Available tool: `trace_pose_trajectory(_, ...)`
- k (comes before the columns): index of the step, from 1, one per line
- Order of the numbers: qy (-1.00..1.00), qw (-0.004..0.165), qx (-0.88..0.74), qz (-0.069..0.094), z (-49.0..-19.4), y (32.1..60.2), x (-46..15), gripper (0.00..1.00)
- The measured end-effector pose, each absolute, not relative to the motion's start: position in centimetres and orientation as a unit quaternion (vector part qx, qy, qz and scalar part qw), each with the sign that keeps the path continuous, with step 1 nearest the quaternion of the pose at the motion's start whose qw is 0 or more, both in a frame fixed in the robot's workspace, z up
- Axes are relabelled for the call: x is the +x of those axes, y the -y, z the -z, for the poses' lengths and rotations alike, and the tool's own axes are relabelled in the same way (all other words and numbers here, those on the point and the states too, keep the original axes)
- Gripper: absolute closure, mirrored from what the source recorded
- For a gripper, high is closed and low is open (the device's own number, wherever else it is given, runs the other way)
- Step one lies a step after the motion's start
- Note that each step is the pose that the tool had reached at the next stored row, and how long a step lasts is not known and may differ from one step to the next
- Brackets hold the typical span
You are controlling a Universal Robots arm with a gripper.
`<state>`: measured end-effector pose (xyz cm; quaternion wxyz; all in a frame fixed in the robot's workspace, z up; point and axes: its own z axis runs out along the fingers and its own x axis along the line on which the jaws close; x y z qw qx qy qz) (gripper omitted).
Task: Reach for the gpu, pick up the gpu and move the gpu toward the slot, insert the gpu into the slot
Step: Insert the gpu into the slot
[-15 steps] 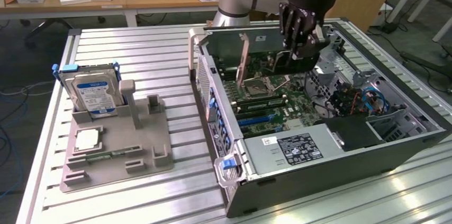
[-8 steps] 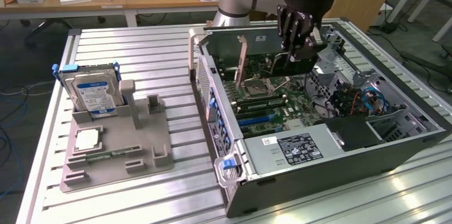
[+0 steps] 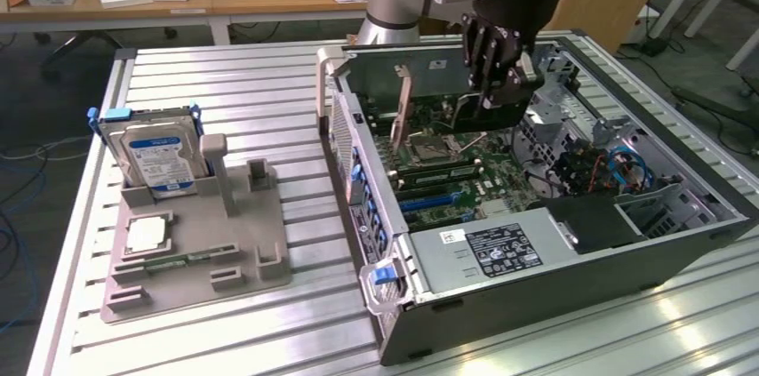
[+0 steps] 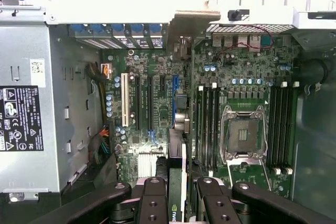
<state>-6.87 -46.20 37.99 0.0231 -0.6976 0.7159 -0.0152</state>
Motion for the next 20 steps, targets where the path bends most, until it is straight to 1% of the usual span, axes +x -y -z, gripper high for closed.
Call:
trace_pose_trajectory(5,-0.716,0.022,-0.698,0.014,-37.5,46.2,-6.9,0.74)
trace_pose_trajectory(9,-0.716,0.018,-0.698,0.010,-37.2,46.2,-7.0,0.74)
trace_pose_trajectory(20,-0.716,0.018,-0.698,0.010,-36.1,46.2,-7.0,0.74)
